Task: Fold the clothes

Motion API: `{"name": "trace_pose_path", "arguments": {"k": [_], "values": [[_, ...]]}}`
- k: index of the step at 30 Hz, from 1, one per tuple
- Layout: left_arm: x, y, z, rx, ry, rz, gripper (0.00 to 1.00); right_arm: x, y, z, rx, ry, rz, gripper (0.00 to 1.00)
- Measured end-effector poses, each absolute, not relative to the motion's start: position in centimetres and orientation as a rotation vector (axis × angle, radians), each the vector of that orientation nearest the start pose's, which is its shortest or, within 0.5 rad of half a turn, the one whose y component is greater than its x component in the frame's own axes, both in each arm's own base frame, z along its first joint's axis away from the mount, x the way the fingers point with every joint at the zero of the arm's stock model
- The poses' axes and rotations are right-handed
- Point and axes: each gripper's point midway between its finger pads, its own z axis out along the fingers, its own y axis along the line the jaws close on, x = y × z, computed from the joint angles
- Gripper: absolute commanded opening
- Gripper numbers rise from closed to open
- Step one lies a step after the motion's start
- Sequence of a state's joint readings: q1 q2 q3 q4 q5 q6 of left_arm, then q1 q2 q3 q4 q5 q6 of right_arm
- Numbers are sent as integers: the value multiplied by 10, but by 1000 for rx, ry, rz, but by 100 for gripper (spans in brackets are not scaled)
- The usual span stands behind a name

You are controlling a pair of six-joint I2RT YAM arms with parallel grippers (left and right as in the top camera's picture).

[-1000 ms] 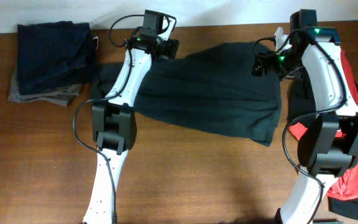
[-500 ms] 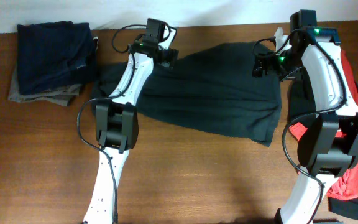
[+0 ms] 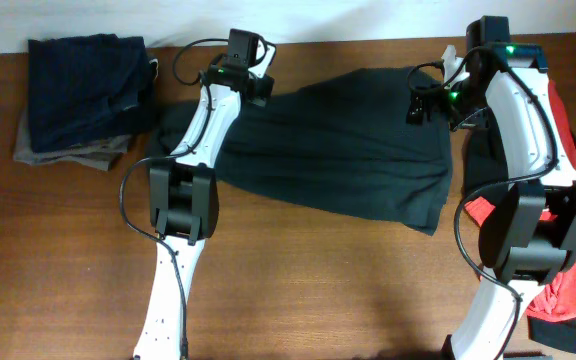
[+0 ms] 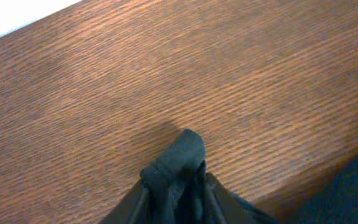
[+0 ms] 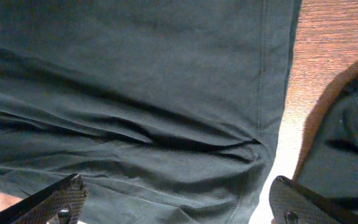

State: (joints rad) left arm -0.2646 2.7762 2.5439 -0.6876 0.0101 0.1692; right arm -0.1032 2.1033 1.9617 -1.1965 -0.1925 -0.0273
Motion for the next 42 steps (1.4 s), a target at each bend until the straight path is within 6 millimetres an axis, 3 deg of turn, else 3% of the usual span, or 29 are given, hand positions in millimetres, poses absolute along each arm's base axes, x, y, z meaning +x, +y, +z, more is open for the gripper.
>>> {"name": "trace_pose_path", "arguments": {"k": [3,10,15,19,27,31,36,39,42], "values": [[646,-174,14,537,2426,-47,1,462,-16,129,79,2886,243,99],[652,-171,23,518,2408,-18,1,464,-17,130,77,2877,238,99],[659,-170,53,500,2365,-1,1,473,-19,132,74,2841,226,99],[663,-171,72,491,2332,1,1,489,-20,137,72,2771,215,99],[655,-163,78,484,2367,43,1,543,-26,152,114,2555,199,99],[651,-150,77,460,2395,128,1,572,-29,127,136,2502,202,99],[643,-140,71,456,2441,184,1,596,-33,75,184,2492,216,99],[640,-138,69,458,2459,200,1,611,-37,60,188,2448,214,99],[637,-137,67,462,2473,206,1,625,-42,58,187,2388,207,99]]}}
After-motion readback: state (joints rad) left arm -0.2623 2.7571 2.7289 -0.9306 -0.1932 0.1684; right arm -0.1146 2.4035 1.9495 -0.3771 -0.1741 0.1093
